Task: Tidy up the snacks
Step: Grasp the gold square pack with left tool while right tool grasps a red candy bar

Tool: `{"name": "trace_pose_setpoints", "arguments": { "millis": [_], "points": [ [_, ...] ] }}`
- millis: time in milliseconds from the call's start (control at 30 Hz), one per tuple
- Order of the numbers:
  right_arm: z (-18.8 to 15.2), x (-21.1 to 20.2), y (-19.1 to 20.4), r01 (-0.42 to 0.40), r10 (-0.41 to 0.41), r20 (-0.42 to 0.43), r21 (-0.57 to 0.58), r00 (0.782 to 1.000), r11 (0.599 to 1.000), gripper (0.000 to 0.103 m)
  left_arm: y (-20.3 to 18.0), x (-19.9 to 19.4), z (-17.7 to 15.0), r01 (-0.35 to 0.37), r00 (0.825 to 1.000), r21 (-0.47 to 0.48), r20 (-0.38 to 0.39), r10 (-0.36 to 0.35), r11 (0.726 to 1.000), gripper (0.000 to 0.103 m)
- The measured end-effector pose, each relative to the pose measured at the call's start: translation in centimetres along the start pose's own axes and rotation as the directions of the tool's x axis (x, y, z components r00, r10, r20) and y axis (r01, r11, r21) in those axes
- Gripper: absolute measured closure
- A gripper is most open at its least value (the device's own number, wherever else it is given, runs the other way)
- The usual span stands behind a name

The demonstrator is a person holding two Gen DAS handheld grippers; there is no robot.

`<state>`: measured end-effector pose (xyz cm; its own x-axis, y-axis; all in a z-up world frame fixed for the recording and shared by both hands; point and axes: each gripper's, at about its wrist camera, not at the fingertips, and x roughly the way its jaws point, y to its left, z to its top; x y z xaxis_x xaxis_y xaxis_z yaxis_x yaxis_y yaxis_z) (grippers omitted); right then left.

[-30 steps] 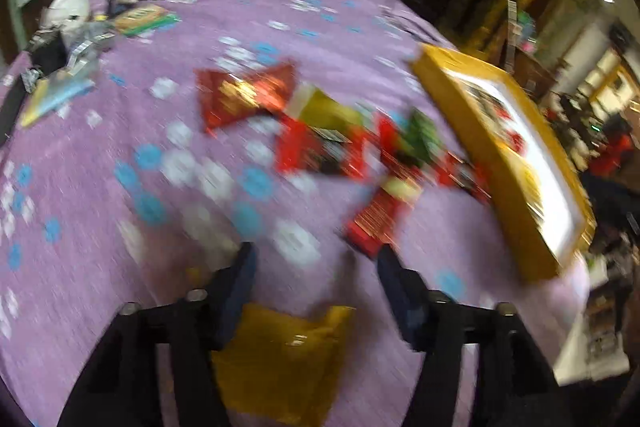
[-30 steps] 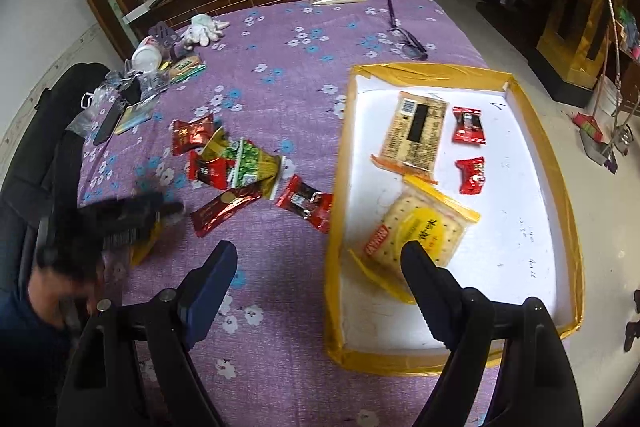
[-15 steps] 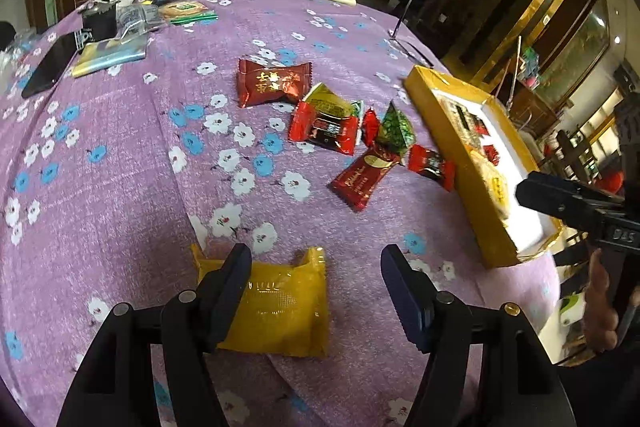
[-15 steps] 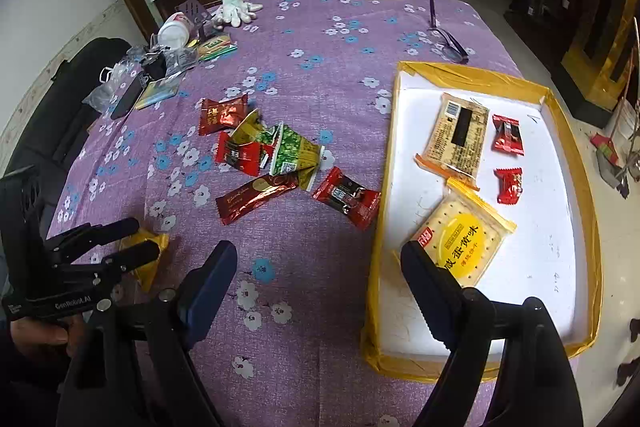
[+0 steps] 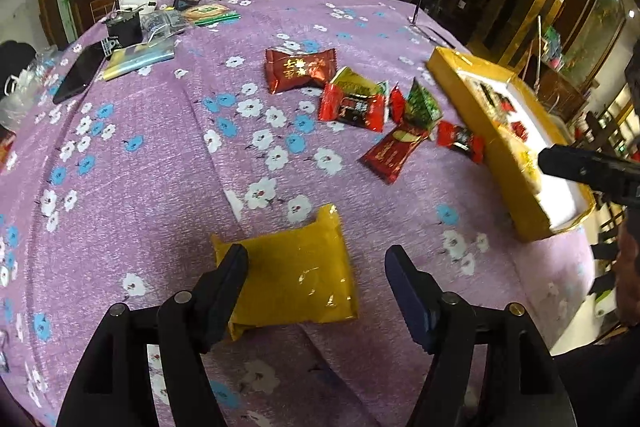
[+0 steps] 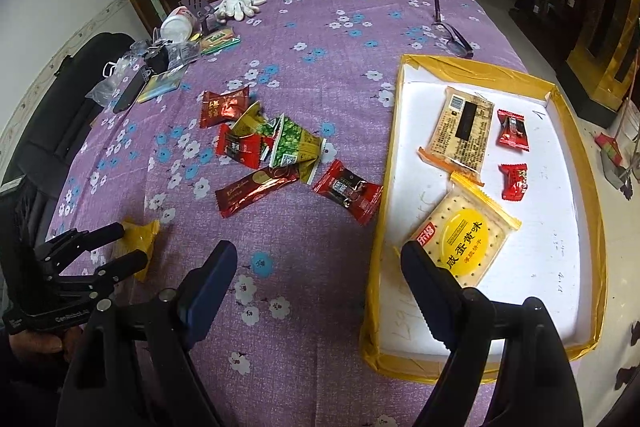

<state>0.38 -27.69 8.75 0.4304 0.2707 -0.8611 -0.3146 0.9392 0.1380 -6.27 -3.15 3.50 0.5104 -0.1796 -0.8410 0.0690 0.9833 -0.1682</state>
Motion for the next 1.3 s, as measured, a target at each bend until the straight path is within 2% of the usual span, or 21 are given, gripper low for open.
{"name": "trace_pose_setpoints", "arguments": {
  "millis": [133, 300, 400, 467, 600, 733, 900, 967, 1100, 1200, 1267, 1300],
  "points": [
    [-0.2, 0.2, 0.4, -0.005, 0.005, -0.007, -0.008, 1.0, 1.0, 0.019, 0.6, 0.6, -0.1, -0.036, 0.999, -0.003, 0.008, 0.036, 0.999, 0.023],
    [-0.4, 0.3, 0.8, -0.008, 0.008, -0.011, -0.013, 1.0, 1.0, 0.019, 1.9, 1.8, 0.3, -0.044, 0.999, -0.026, 0.021, 0.044, 0.999, 0.022],
    [-0.5, 0.3, 1.2, -0.01, 0.01, -0.013, -0.02, 1.0, 1.0, 0.019, 2.5, 2.9, -0.3, -0.046, 0.998, -0.044, -0.033, 0.045, 0.998, 0.026],
    [-0.5, 0.4, 1.4, -0.014, 0.014, -0.016, -0.019, 1.0, 1.0, 0.019, 2.6, 2.5, -0.8, -0.048, 0.999, -0.036, -0.003, 0.048, 0.998, 0.03],
    [-0.2, 1.5, 1.4, -0.049, 0.05, -0.044, 0.018, 0.998, 0.999, 0.019, 3.3, 1.8, -1.3, -0.017, 0.999, -0.076, 0.031, 0.019, 0.997, 0.035],
    [1.0, 3.4, 2.0, -0.08, 0.084, -0.089, 0.053, 0.992, 0.995, 0.02, 3.1, 1.1, -1.8, -0.011, 0.999, -0.067, 0.035, 0.014, 0.998, 0.036],
    [3.6, 6.8, 2.5, -0.094, 0.118, -0.144, 0.166, 0.982, 0.982, 0.022, 3.6, 0.2, -2.0, -0.002, 0.998, -0.055, 0.057, 0.005, 0.998, 0.036],
    [4.6, 8.8, 2.9, -0.052, 0.095, -0.191, 0.221, 0.977, 0.974, 0.033, 3.8, 0.0, -1.9, -0.003, 0.998, -0.049, 0.061, 0.006, 0.999, 0.036],
    [5.7, 12.5, 3.5, 0.051, 0.03, -0.284, 0.273, 0.958, 0.961, 0.04, 4.2, -0.6, -1.8, 0.001, 0.997, -0.049, 0.077, 0.003, 0.999, 0.036],
    [6.8, 13.3, 5.0, 0.121, -0.056, -0.274, 0.227, 0.96, 0.966, 0.04, 4.5, -0.7, -1.7, -0.001, 0.997, -0.043, 0.078, 0.004, 0.999, 0.036],
    [7.3, 14.2, 6.2, 0.187, -0.137, -0.29, 0.151, 0.947, 0.971, 0.042, 4.5, -0.7, -1.6, -0.001, 0.997, -0.038, 0.078, 0.004, 0.999, 0.036],
    [7.3, 14.3, 6.6, 0.197, -0.153, -0.291, 0.129, 0.944, 0.972, 0.042, 4.6, -0.8, -1.6, -0.001, 0.997, -0.036, 0.081, 0.004, 0.999, 0.036]
  ]
}}
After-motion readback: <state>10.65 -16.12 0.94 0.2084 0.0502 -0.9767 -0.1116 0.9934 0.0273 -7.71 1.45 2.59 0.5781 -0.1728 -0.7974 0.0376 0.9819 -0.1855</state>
